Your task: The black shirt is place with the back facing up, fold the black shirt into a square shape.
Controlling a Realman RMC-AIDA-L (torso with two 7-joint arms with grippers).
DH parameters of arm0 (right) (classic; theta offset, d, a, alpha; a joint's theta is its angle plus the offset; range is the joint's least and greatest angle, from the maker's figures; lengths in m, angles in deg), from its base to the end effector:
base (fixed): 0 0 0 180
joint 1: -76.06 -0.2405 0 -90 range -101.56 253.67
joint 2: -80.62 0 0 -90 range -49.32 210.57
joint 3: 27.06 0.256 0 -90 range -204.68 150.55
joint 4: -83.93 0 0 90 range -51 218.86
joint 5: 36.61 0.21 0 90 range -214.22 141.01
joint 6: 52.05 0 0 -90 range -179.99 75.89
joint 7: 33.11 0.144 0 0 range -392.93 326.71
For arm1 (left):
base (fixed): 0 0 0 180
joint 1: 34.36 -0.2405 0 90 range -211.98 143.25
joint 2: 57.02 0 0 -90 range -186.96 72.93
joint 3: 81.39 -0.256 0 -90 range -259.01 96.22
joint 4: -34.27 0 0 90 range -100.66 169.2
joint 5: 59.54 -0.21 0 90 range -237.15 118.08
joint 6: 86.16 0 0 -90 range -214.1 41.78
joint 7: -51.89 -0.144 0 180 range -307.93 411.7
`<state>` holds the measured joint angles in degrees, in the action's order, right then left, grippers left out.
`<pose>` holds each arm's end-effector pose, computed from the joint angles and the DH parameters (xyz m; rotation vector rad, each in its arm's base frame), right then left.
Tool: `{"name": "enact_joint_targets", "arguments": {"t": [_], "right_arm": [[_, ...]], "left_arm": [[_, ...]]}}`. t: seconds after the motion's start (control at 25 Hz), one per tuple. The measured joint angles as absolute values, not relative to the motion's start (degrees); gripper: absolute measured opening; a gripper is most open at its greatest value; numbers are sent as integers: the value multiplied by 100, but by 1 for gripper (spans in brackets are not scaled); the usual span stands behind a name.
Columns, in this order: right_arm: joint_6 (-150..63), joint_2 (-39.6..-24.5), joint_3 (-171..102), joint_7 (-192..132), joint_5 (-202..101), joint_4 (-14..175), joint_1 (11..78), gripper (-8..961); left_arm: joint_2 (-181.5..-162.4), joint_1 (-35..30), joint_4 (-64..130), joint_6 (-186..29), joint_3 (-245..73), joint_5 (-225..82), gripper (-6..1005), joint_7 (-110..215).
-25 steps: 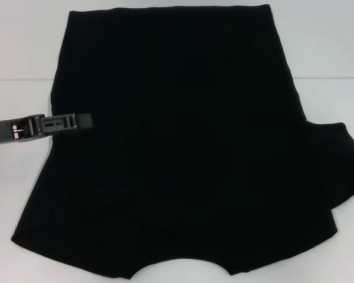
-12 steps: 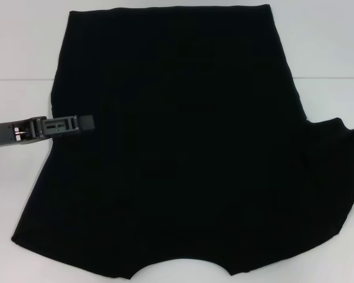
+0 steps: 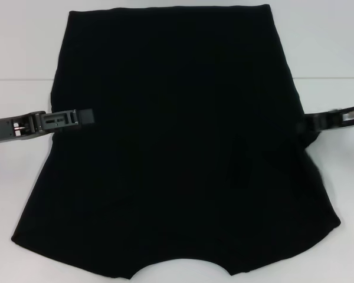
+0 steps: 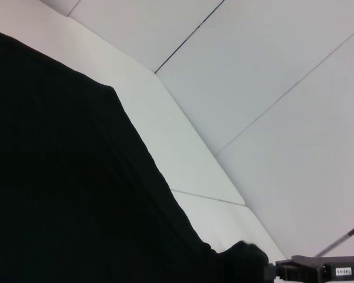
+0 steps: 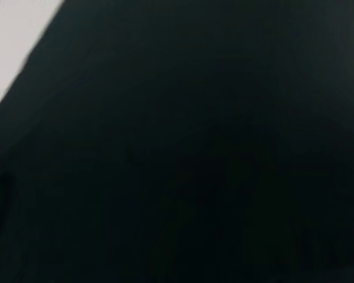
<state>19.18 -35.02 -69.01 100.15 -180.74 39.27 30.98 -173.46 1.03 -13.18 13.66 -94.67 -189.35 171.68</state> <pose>0.2451 0.4261 0.0372 -2.3029 1.3185 0.1130 -0.2733 0.3455 0.0840 -2.3433 -1.4647 -0.8702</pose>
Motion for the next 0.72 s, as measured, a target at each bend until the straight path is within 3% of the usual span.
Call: {"name": "enact_joint_targets", "arguments": {"t": [0.16, 0.4, 0.6, 0.72], "right_arm": [[1889, -3593, -7660, 9714, -18101, 3933, 2937, 9], [1961, -3601, -8546, 9645, -18106, 3931, 2898, 9], [2176, -3522, -8217, 9755, -18072, 3919, 2929, 9], [2266, -3442, -7742, 10048, -18070, 3928, 2915, 86]], "left_arm": [[-17336, 103, -1318, 1338, -9464, -18923, 684, 17168], [-17306, 82, -1320, 1326, -9433, -18866, 679, 17168], [-17304, 74, -1328, 1309, -9430, -18865, 675, 17168], [-17303, 73, -1328, 1298, -9423, -18861, 673, 17190]]}}
